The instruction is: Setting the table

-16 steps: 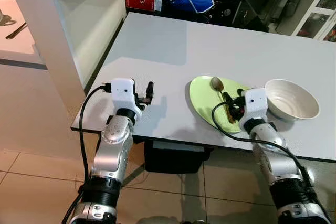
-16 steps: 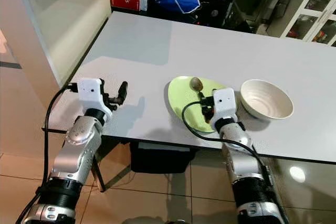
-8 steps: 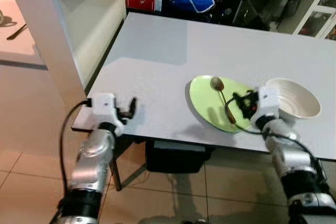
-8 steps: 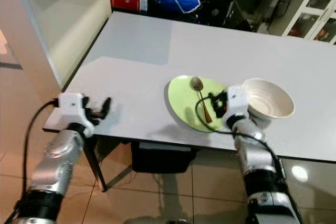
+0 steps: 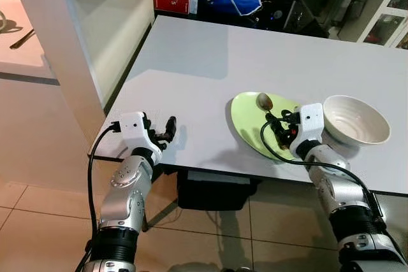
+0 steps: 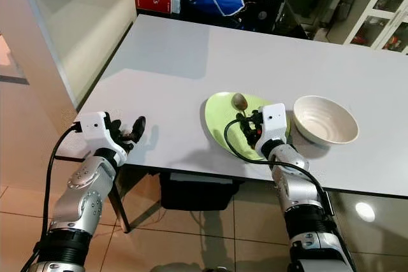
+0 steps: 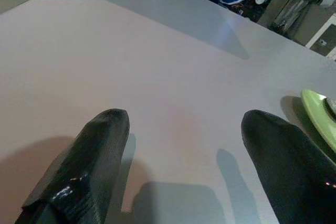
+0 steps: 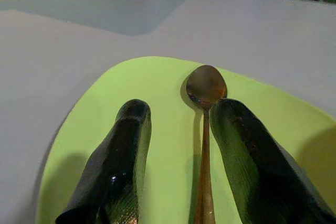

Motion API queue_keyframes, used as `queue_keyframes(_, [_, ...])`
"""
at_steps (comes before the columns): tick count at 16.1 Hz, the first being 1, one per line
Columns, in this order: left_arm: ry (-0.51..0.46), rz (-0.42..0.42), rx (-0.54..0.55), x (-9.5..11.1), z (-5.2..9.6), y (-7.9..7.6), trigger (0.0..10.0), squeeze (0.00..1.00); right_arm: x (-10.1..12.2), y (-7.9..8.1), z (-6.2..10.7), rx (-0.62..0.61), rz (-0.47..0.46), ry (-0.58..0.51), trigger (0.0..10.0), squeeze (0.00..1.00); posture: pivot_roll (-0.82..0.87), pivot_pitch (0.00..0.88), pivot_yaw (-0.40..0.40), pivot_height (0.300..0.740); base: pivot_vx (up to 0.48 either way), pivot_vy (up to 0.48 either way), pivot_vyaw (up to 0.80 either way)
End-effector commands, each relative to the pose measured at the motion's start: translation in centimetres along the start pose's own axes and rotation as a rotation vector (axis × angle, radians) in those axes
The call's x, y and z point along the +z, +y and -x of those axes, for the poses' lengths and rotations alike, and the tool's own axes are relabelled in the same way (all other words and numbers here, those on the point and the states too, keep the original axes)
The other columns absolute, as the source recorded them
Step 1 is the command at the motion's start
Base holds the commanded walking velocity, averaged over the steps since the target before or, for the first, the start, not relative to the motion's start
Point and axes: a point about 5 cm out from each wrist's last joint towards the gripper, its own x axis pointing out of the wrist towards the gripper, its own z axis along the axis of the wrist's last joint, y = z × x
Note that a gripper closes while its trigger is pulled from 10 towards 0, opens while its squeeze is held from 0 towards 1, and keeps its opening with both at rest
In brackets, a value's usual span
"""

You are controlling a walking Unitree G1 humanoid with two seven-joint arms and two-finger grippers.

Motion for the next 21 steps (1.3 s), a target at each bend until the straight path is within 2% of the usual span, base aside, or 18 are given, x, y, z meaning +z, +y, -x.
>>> queue_keyframes(1, [-0.032, 0.008, -0.006, 0.9, -0.3, -0.3, 10.0, 0.00, 0.5, -0.6, -0.2, -0.022, -0.043, -0.009, 10.0, 0.00, 0.03, 0.000, -0.064, 0.740, 0.000, 0.000, 0.00])
queue_keyframes(5, [-0.035, 0.002, 0.002, 0.9, -0.1, -0.1, 10.0, 0.00, 0.1, 0.1, -0.2, -0.006, 0.009, -0.012, 10.0, 0.00, 0.06, 0.000, -0.055, 0.740, 0.000, 0.000, 0.00])
queue_keyframes(10, [-0.025, -0.039, -0.033, 1.4, 0.1, 0.3, 10.0, 0.00, -0.1, 1.6, -0.9, 0.002, -0.017, -0.032, 10.0, 0.00, 0.08, 0.000, -0.004, 0.740, 0.000, 0.000, 0.00])
queue_keyframes(13, [-0.046, -0.095, -0.047, 1.9, -0.3, 0.2, 10.0, 0.00, -0.3, 2.2, -1.1, 0.021, -0.005, -0.031, 10.0, 0.00, 0.07, 0.000, -0.016, 0.740, 0.000, 0.000, 0.00])
queue_keyframes(18, [-0.037, -0.136, -0.065, 1.7, -0.4, -0.5, 10.0, 0.00, -0.4, 2.2, -1.0, 0.018, 0.009, -0.033, 10.0, 0.00, 0.06, 0.000, -0.008, 0.740, 0.000, 0.000, 0.00])
queue_keyframes(21, [-0.011, -0.133, -0.113, 1.1, -0.7, -1.2, 10.0, 0.00, -0.3, 1.8, -0.4, -0.006, 0.052, -0.054, 10.0, 0.00, -0.02, 0.000, 0.076, 0.740, 0.000, 0.000, 0.00])
